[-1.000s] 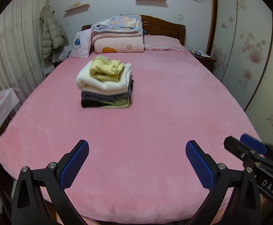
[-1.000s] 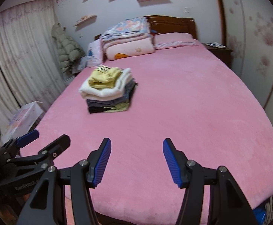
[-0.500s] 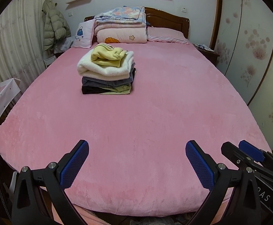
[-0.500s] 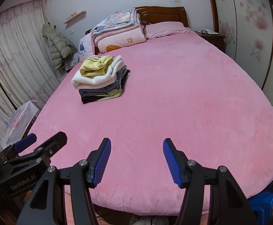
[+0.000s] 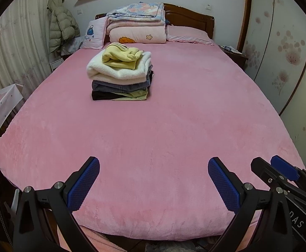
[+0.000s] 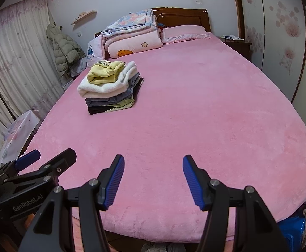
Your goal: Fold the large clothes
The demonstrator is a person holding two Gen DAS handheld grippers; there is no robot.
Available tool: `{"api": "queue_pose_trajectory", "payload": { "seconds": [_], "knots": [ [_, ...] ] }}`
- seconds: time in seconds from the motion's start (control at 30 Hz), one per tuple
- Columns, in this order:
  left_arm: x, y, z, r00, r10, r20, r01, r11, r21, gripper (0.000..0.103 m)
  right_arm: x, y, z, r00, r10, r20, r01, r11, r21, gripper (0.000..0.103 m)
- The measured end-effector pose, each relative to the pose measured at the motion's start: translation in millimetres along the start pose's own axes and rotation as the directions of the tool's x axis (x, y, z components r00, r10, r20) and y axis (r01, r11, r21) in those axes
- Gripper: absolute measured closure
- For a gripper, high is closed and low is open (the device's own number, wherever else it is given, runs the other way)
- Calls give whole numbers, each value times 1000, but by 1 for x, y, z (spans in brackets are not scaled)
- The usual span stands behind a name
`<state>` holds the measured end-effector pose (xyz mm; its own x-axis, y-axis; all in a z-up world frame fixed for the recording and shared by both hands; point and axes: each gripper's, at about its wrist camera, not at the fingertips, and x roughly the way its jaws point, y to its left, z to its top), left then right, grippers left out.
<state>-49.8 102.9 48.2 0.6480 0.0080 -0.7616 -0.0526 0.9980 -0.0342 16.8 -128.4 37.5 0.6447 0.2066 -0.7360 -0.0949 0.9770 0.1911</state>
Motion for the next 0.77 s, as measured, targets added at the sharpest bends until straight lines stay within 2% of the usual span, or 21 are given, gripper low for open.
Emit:
{"api": "queue_pose_trajectory", "payload": {
  "seconds": [0.77],
  "knots": [
    [2,-6,-4,1000,16,-5,-16,1000,18,1,4,-5,-1,1000,-12,-5,12,1000,12,45]
  ]
}}
